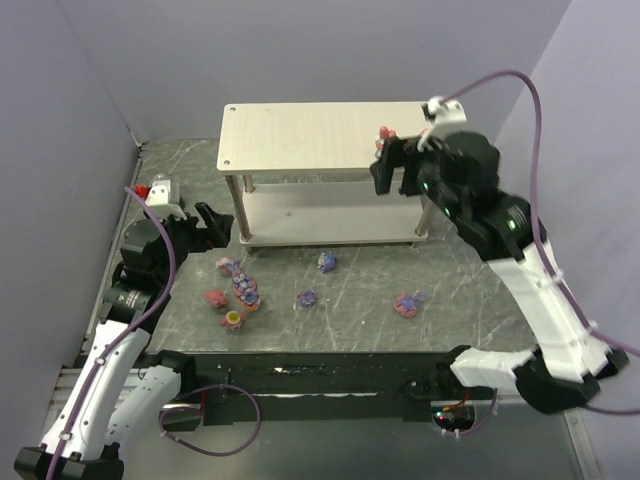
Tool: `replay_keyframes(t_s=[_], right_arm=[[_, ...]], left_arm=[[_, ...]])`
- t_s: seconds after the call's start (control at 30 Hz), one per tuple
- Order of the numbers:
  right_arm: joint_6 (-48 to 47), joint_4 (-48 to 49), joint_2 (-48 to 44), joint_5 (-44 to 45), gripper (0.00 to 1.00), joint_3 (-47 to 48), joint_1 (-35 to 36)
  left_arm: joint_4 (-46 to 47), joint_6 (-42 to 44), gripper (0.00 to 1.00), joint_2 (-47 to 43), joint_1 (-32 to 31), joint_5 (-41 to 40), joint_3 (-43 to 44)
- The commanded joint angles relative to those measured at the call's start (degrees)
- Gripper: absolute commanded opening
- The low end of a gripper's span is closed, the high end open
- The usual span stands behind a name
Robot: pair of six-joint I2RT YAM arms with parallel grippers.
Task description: Place and organize the plastic toys onto the shelf
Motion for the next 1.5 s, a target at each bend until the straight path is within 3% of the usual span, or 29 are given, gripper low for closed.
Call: replay_keyframes(t_s=[0.0, 0.07, 0.27, 0.37, 0.47, 0.57, 0.7, 0.8, 1.0, 1.17, 1.47], right_arm=[[0.21, 9.07, -11.24, -9.70, 0.97, -12.08, 2.24], [0.92, 9.87, -14.77, -10.34, 0.97, -16.66, 4.26], [2.84, 7.67, -15.74, -0.94, 0.97, -22.81, 14.81], [6.27, 14.49, -17.23, 0.90, 0.95, -29.22, 19.99], [11.98, 22.32, -18.03, 8.81, 0.93, -37.31, 27.37], [14.81, 31.12, -14.53, 16.25, 0.93, -41.80, 36.48], [17.62, 37.54, -3.13, 23.65, 0.95, -42.51, 45.22], [19.99, 42.82, 4.87, 23.85, 0.97, -42.60, 49.43], [30.09, 41.61, 21.13, 17.62, 1.00, -34.71, 51.29], [33.52, 41.25, 29.24, 14.81, 1.00, -30.56, 52.09], [33.27, 41.43, 39.61, 13.83, 1.00, -25.03, 50.24]], left_arm=[[1.03, -1.55, 0.96, -1.77, 0.38, 0.35, -0.75], [-0.02, -1.91, 0.96, -2.21, 0.38, 0.18, -1.02], [-3.54, -3.40, 0.96, -5.20, 0.38, -0.71, -2.25], [-5.12, -4.10, 0.96, -7.66, 0.38, -1.41, -2.86], [-5.91, -4.63, 0.96, -10.91, 0.38, -1.41, -4.00], [-6.00, -5.68, 0.96, -14.25, 0.38, -3.24, -5.41], [-8.28, -7.09, 0.96, -18.72, 0.38, -7.37, -5.77], [-9.25, -8.14, 0.96, -21.97, 0.47, -10.81, -5.94], [-9.61, -9.03, 0.96, -24.72, 0.47, -13.45, -7.00], [-10.75, -8.76, 0.96, -22.87, 0.47, -12.48, -6.21], [-10.49, -8.32, 0.96, -22.87, 0.56, -10.81, -6.29]])
